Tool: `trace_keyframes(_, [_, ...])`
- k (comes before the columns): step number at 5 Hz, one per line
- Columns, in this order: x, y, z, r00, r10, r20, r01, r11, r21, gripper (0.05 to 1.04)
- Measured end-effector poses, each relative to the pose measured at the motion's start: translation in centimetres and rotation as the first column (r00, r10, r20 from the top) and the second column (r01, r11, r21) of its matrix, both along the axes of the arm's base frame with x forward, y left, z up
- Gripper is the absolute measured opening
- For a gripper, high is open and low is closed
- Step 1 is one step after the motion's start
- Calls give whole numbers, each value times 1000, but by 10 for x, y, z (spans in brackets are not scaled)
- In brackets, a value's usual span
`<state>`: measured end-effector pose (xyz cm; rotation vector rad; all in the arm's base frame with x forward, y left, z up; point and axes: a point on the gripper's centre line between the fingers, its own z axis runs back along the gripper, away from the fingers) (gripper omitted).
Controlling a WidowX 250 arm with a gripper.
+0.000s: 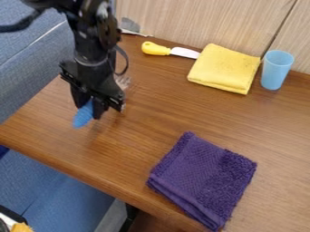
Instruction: Move the blue spatula from the right part to the left part of the table.
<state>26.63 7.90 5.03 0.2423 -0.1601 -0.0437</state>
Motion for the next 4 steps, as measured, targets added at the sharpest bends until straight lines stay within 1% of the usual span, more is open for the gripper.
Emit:
trace_keyframes(1, [2,-5,-14,1000,-2,-15,2,999,-35,409])
trace_keyframes(2, [4,-3,-20,1000,28,-14,-29,996,-86,409])
trace_keyframes(3, [5,-3,-22,999,33,-20,-36,992,-120,460])
trace_keyframes(4, [2,-3,-23,998,42,-41,-48,989,-137,768])
